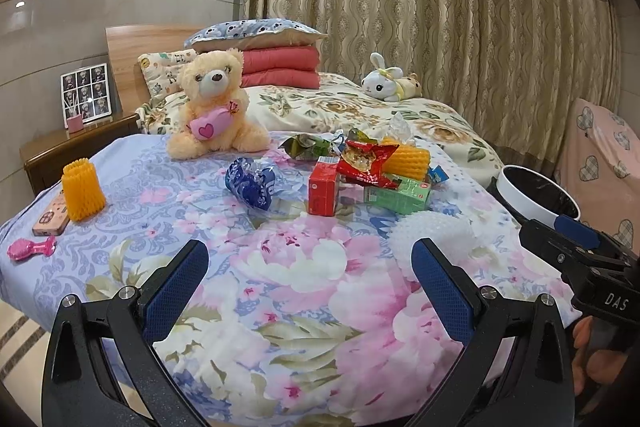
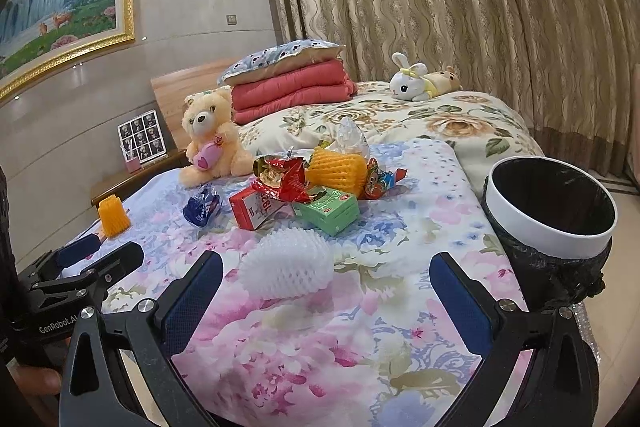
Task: Collect trash
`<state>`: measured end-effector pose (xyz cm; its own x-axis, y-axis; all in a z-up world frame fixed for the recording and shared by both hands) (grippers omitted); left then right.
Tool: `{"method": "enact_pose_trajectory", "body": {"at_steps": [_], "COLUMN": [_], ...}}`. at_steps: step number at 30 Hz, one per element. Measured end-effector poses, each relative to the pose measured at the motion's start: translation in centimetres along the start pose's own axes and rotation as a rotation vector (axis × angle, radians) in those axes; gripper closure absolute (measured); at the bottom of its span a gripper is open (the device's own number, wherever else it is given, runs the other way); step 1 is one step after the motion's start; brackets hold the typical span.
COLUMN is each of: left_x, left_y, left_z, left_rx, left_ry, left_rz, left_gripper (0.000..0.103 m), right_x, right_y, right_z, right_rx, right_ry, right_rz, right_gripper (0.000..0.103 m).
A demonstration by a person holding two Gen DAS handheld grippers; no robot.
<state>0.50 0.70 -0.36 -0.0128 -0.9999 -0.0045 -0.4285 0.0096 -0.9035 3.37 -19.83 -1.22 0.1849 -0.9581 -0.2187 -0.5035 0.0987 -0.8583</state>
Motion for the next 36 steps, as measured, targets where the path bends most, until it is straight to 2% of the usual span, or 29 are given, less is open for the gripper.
{"method": "enact_pose_trajectory", "body": {"at_steps": [36], "left_x": [-0.05], "left_y": [0.16], "left_z": [0.08], "left_rx": [-0.005], "left_ry": [0.001], "left_rz": [-0.001], "left_gripper": [0.0], "right_x": [-0.5], "right_y": [0.26], "right_z": [-0.06], "right_rx": [-0.01], "right_ry": [-0.023], "right_rz": [0.021], "right_gripper": [0.0]}}
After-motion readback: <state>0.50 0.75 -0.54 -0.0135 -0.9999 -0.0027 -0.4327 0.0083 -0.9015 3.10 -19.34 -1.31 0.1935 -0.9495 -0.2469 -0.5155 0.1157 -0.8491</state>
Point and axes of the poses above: each gripper's, at about its wrist camera, not at the fingertips, and z roughly the way its jaws point, x to its right, y to its underside, the point moved 1 cm from there along z, roughly the way its jaws point, and after that the axes turned 3 degrees about z, right-handed, at the moved point
